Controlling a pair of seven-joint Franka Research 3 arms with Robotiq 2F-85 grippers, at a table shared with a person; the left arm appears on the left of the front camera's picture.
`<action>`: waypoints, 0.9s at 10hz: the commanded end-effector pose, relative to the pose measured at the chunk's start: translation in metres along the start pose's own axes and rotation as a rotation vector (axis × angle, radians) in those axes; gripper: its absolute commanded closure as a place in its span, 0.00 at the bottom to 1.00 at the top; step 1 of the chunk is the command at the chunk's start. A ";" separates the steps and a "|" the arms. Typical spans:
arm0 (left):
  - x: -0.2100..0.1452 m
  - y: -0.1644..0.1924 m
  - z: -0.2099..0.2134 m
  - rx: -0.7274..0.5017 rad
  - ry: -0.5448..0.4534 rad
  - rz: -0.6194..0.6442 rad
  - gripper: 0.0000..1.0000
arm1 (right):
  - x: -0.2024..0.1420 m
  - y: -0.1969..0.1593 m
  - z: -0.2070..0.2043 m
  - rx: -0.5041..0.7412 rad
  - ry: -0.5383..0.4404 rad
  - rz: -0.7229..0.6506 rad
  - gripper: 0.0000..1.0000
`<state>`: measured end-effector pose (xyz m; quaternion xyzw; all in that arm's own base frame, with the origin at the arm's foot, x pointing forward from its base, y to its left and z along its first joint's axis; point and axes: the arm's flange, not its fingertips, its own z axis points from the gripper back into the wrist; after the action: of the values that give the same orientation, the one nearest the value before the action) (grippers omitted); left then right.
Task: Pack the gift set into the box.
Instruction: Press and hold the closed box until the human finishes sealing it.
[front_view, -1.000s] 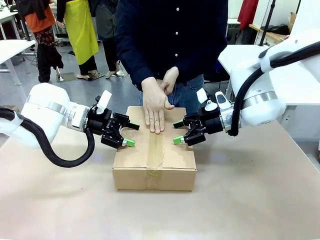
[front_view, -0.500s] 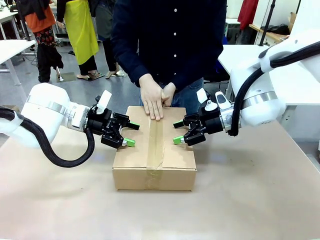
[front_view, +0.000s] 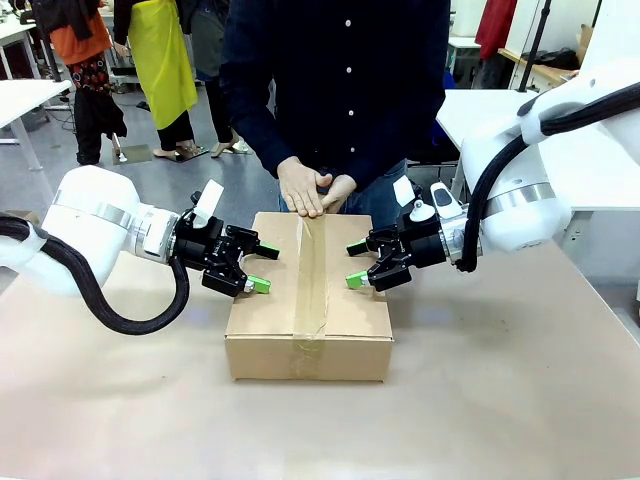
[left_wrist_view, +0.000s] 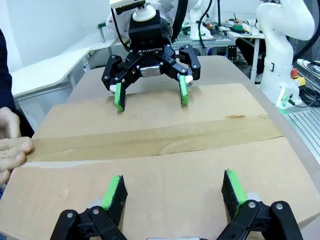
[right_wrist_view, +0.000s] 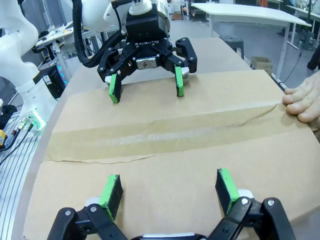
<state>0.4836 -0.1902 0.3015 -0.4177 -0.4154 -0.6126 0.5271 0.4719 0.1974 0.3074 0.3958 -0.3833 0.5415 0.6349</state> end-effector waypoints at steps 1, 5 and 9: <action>-0.001 -0.002 -0.001 -0.004 -0.001 -0.009 0.00 | -0.002 0.001 0.000 -0.006 -0.001 -0.001 0.00; -0.001 -0.002 -0.001 -0.004 -0.001 -0.009 0.00 | -0.002 0.001 0.000 -0.006 -0.001 -0.001 0.00; -0.001 -0.002 -0.001 -0.004 -0.001 -0.009 0.00 | -0.002 0.001 0.000 -0.006 -0.001 -0.001 0.00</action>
<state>0.4837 -0.1903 0.3017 -0.4178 -0.4155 -0.6126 0.5268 0.4719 0.1974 0.3077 0.3957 -0.3835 0.5416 0.6348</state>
